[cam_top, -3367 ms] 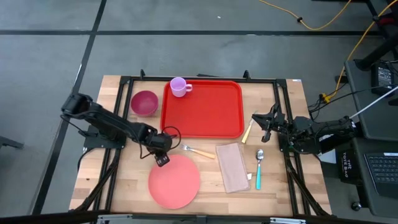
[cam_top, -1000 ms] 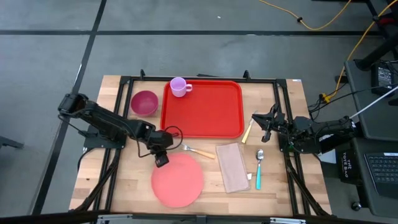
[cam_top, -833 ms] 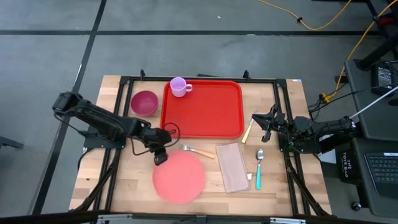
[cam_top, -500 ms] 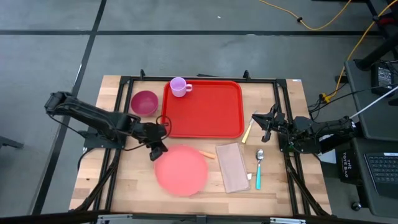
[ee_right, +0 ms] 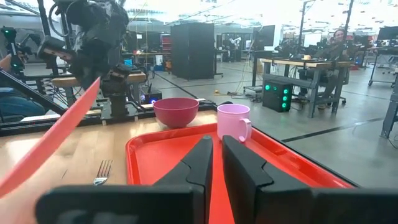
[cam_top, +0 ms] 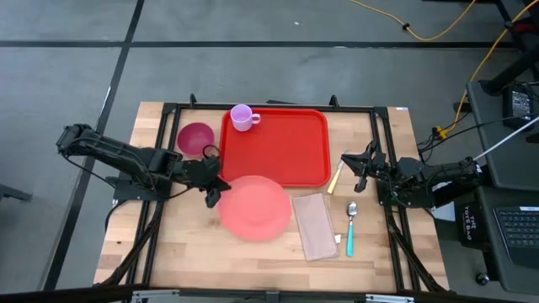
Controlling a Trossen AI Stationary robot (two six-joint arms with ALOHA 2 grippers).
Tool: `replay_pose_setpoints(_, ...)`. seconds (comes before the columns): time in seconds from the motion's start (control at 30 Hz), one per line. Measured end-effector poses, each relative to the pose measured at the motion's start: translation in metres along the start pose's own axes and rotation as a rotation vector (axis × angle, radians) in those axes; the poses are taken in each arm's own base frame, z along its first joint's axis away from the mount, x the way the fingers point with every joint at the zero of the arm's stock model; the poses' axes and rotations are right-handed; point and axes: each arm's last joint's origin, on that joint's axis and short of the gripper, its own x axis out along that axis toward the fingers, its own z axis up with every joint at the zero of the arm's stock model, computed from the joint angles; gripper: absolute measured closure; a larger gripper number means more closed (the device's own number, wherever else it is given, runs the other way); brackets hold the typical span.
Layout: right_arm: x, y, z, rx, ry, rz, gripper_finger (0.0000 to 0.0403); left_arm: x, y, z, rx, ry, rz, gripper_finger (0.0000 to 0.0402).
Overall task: Set up tray
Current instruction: Put the pink plate on the bottom of the pink mug on the red serving tray
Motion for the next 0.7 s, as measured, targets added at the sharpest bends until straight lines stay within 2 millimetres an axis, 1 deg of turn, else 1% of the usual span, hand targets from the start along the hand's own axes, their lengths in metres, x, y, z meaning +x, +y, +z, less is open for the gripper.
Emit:
replay_pose_setpoints(0.2,0.0,0.0,0.0,0.0,0.0,0.0,0.0361,0.0,0.0,0.006,-0.008,-0.126,0.069,0.04)
replay_pose_setpoints(0.43,0.0,0.0,0.0,0.005,-0.001,0.0,0.0361,-0.003,-0.003,0.016,-0.042,-0.249,0.048,0.04)
replay_pose_setpoints(0.53,0.0,0.0,0.0,0.005,0.0,0.0,0.0361,-0.008,0.0,0.023,-0.064,-0.305,0.062,0.04)
replay_pose_setpoints(0.7,0.0,0.0,0.0,0.007,0.0,0.0,0.0361,-0.021,0.013,0.032,-0.057,-0.383,0.125,0.04)
